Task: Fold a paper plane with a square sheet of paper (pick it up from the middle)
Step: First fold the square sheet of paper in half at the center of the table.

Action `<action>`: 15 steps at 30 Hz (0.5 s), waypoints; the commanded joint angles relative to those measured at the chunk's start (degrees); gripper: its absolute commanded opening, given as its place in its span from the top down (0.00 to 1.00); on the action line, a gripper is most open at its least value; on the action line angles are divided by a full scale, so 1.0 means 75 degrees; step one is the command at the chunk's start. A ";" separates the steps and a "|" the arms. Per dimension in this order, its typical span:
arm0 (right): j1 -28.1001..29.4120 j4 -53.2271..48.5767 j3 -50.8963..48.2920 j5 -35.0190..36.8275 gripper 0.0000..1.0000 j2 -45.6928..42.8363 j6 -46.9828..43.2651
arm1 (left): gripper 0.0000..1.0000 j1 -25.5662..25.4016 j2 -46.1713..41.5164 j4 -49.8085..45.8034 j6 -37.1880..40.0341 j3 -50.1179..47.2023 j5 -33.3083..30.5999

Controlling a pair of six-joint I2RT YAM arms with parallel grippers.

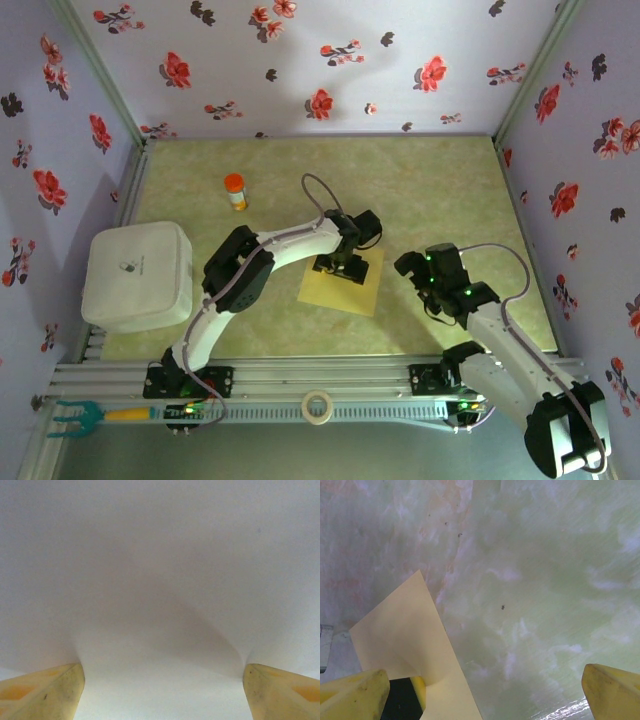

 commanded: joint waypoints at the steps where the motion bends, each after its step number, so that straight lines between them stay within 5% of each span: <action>1: -0.0063 -0.0219 -0.0068 0.0093 0.01 -0.0126 -0.0042 | 0.17 -0.0052 0.0268 -0.0121 -0.0155 -0.0262 0.0039; 15: -0.0062 -0.0278 -0.0054 0.0138 0.01 -0.0111 0.0022 | 0.19 -0.0053 0.0271 -0.0085 -0.0145 -0.0264 0.0045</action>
